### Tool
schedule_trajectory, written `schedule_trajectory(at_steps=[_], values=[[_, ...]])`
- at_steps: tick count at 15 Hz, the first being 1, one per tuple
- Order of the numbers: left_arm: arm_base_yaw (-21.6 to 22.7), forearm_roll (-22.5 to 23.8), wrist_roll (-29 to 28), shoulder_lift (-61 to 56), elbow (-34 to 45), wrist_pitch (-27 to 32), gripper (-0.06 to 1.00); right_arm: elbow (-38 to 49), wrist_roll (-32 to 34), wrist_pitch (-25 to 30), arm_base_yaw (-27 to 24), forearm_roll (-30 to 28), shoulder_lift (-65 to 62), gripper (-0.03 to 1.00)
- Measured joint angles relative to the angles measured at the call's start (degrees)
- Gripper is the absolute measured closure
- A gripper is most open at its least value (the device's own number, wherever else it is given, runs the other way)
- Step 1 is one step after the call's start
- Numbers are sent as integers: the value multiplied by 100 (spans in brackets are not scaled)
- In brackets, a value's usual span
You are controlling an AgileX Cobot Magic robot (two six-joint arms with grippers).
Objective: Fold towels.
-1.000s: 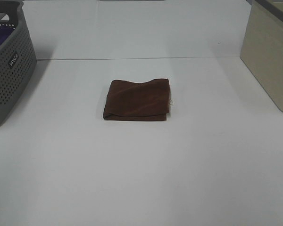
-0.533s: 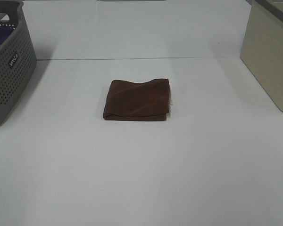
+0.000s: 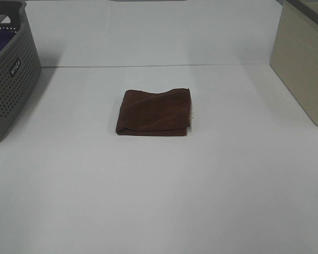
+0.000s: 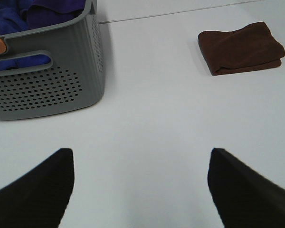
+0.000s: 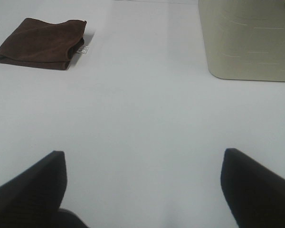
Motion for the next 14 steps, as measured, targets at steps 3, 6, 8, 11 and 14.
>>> schedule_trajectory(at_steps=[3, 6, 8, 11, 14], values=[[-40, 11, 0, 0, 0, 0, 20, 0, 0, 0, 0, 11, 0, 14], [-40, 11, 0, 0, 0, 0, 20, 0, 0, 0, 0, 11, 0, 14], [-40, 11, 0, 0, 0, 0, 20, 0, 0, 0, 0, 11, 0, 14], [-40, 11, 0, 0, 0, 0, 20, 0, 0, 0, 0, 11, 0, 14], [-40, 11, 0, 0, 0, 0, 20, 0, 0, 0, 0, 11, 0, 14]])
